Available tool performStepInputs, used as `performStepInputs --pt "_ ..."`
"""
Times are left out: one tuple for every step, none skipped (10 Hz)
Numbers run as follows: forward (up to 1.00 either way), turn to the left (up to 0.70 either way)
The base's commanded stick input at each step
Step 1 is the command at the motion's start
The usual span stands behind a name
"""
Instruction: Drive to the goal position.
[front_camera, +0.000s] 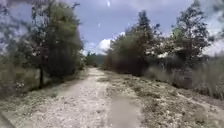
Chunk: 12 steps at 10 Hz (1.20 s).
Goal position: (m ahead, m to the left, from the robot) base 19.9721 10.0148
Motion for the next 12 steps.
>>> performStepInputs --pt "0.50 0.01" --pt "0.50 0.01" --pt "0.50 0.01" --pt "0.50 0.01" --pt "0.50 0.01" --pt "0.50 0.01" --pt "0.50 0.01" --pt "0.50 0.01" --pt "0.50 0.01" --pt "0.50 0.01" --pt "0.50 0.01" --pt "0.50 0.01"
